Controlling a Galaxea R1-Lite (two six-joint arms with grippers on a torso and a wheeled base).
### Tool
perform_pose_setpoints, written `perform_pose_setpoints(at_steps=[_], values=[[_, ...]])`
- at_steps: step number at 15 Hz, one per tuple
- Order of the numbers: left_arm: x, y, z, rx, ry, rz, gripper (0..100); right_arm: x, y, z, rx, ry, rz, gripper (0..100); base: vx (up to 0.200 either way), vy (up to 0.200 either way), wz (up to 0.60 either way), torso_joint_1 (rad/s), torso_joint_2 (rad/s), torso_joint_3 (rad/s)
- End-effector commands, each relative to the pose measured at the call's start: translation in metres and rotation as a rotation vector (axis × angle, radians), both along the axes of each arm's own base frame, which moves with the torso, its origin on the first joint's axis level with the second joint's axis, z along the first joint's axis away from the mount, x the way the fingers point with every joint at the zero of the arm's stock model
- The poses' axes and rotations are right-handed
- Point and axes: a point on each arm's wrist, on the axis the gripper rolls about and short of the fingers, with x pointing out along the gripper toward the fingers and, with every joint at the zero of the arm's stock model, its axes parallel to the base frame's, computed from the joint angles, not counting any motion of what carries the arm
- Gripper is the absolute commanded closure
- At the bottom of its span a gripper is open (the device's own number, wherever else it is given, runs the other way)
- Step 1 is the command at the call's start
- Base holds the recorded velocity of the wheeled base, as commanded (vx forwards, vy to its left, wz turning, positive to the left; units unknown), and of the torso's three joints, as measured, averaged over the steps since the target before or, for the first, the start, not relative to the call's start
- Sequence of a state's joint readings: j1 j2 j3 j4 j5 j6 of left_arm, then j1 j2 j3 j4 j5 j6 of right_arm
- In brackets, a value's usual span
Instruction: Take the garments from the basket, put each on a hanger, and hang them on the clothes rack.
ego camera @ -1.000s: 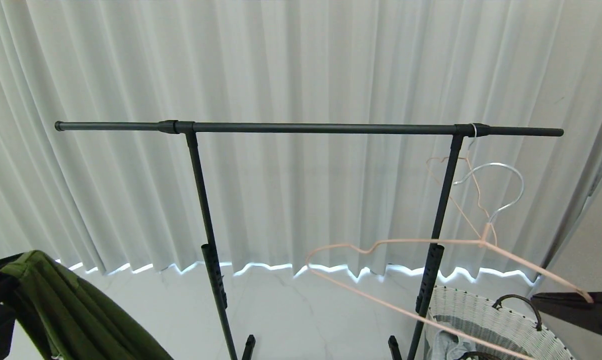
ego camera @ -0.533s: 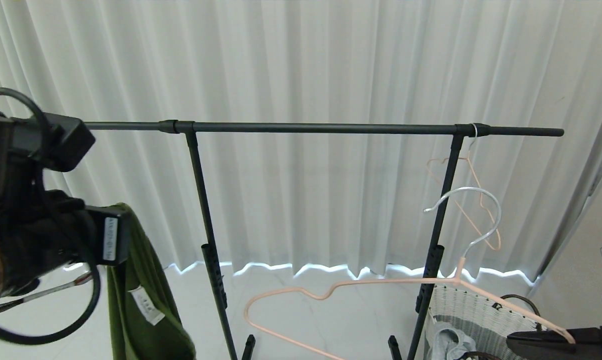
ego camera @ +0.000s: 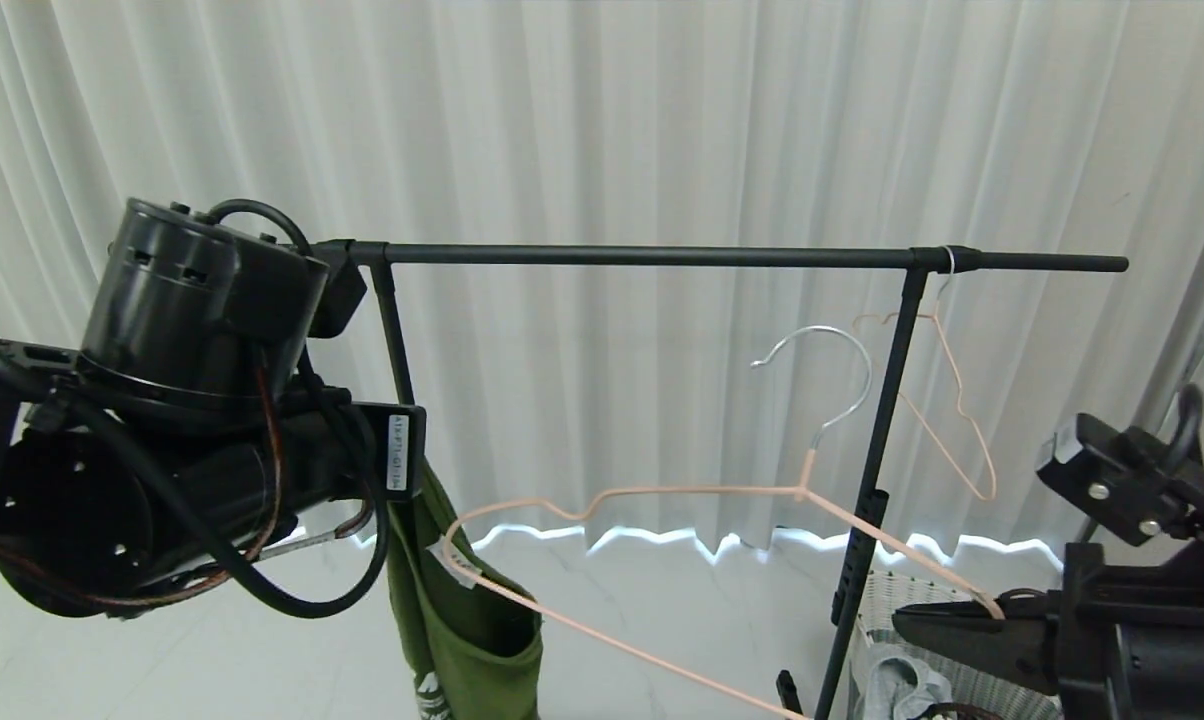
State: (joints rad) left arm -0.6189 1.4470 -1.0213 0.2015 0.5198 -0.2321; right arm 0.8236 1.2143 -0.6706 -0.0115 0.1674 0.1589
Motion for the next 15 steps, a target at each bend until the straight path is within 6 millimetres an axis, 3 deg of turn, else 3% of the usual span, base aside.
perform_pose_setpoints(at_steps=[1, 5, 9, 15], values=[[0.005, -0.006, -0.004, 0.011, 0.016, -0.006, 100, 0.016, 0.014, -0.010, -0.030, 0.047, -0.040, 100, 0.000, 0.000, 0.00, 0.000, 0.00, 0.000], [0.016, -0.016, -0.011, -0.021, 0.039, 0.018, 100, 0.032, 0.030, -0.009, 0.008, 0.030, -0.103, 100, 0.000, 0.000, 0.00, 0.000, 0.00, 0.000], [0.032, -0.019, -0.015, 0.025, 0.021, 0.104, 100, 0.020, 0.020, -0.006, 0.018, 0.023, -0.090, 100, 0.000, 0.000, 0.00, 0.000, 0.00, 0.000], [0.032, -0.019, -0.014, 0.033, 0.015, 0.110, 100, 0.007, 0.010, -0.001, 0.028, 0.016, -0.072, 100, 0.000, 0.000, 0.00, 0.000, 0.00, 0.000]])
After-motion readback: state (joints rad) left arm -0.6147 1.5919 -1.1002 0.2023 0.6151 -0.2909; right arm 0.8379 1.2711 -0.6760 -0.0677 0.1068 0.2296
